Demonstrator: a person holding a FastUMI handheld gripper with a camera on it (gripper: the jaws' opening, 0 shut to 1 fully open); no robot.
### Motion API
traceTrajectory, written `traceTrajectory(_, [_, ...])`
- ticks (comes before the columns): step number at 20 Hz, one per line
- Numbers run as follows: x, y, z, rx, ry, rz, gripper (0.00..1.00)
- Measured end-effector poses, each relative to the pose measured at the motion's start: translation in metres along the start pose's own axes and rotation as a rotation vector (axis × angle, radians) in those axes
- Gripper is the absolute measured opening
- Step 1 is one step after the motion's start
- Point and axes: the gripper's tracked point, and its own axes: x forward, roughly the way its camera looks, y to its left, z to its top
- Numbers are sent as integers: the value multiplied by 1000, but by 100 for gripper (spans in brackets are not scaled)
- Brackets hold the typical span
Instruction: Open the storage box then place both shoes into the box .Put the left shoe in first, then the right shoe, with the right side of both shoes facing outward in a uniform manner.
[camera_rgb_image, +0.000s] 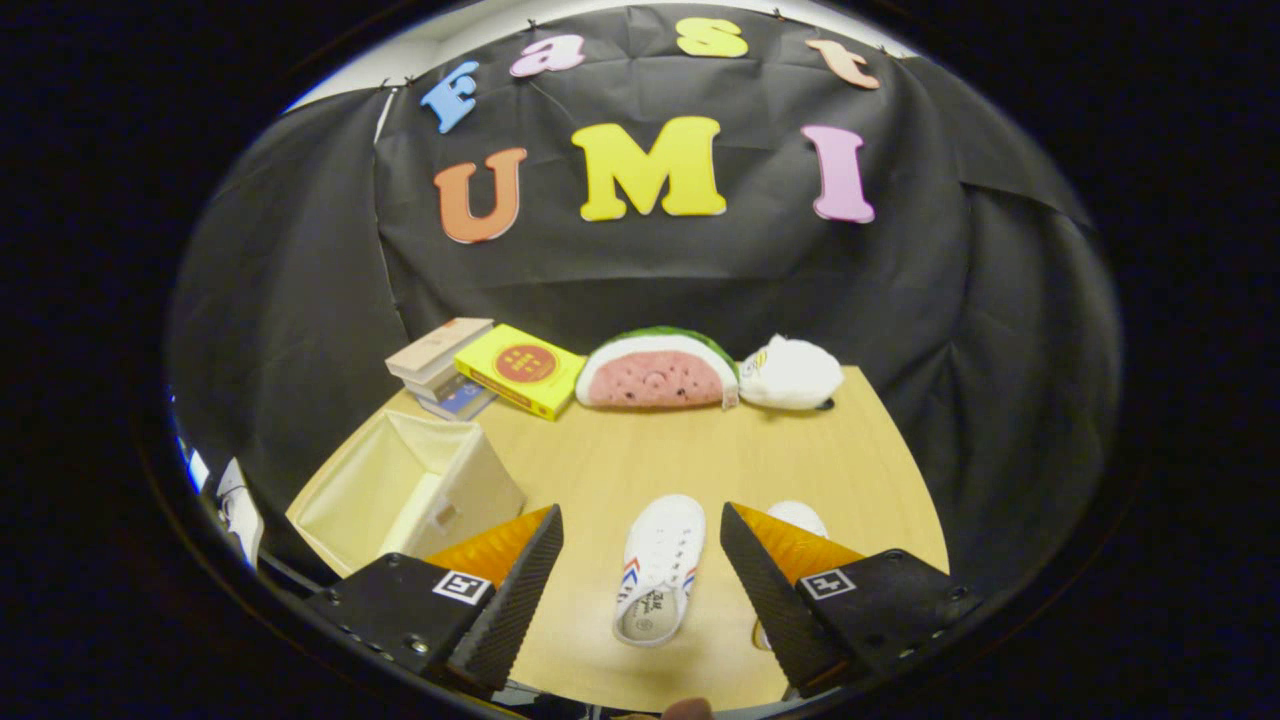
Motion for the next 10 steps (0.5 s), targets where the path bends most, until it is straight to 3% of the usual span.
traceTrajectory(5, [63,-27,-69,13,159,-3,96])
traceTrajectory(10, [111,-42,-105,74,298,6,96])
